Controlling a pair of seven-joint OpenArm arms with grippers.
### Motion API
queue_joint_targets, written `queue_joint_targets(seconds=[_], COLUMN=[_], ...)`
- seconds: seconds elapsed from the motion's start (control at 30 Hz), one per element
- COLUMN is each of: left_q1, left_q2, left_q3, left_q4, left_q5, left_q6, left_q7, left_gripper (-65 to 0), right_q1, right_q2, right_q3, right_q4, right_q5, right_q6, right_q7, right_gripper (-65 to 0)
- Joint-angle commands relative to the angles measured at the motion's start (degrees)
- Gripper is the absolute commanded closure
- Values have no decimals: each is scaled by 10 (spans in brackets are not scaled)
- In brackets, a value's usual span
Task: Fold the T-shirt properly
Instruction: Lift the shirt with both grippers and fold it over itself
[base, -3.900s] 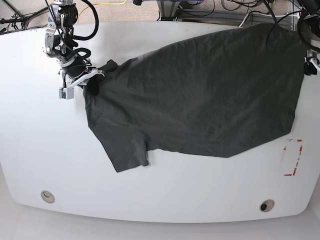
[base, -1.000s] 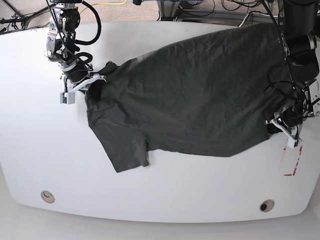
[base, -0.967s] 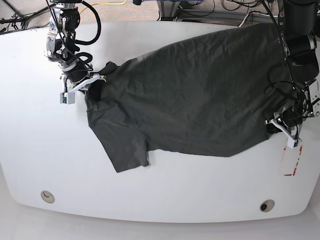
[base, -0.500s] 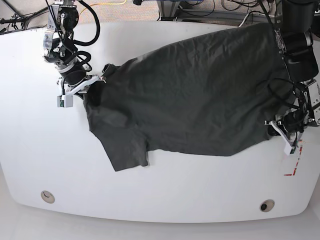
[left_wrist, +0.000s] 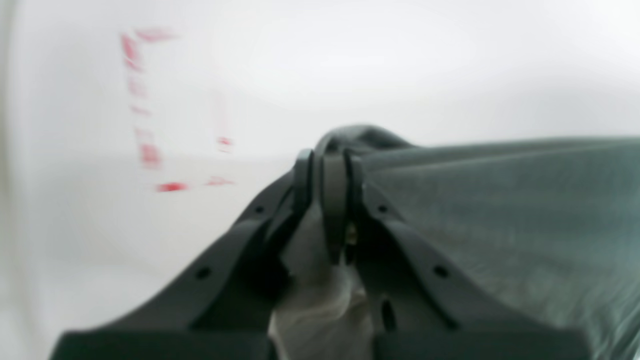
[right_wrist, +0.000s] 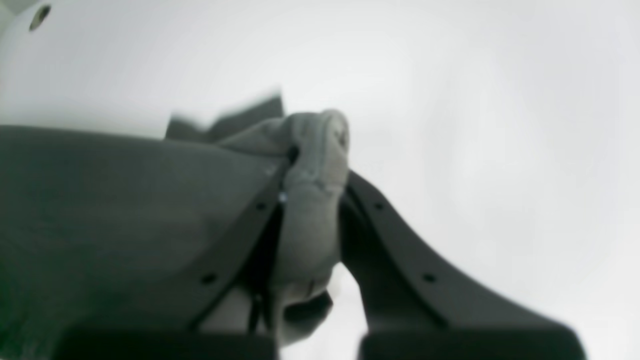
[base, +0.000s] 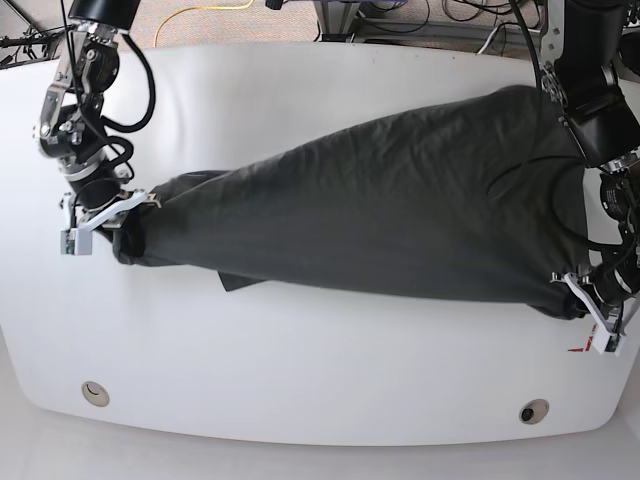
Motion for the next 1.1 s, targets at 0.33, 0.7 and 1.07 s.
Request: queue_joint_targets(seconds=[0.33, 0.7, 1.07], left_q1=[-137, -267, -419], left_q2=[3, 1, 3], left_q3=[-2, -2, 1], left_q4=[98, 115, 93], left_q5=[-3, 0, -2], left_q6=[3, 4, 31], left_q7=[52, 58, 66], left_gripper=[0, 0, 0], right_q1=[183, 402, 641], right_q2=[134, 200, 260], right_q3=[-71, -143, -265], right_q4=[-58, -154, -221], right_q5=[4, 4, 4], right_q6=[2, 64, 92], right_q7=[17, -25, -52], right_gripper=[0, 0, 0])
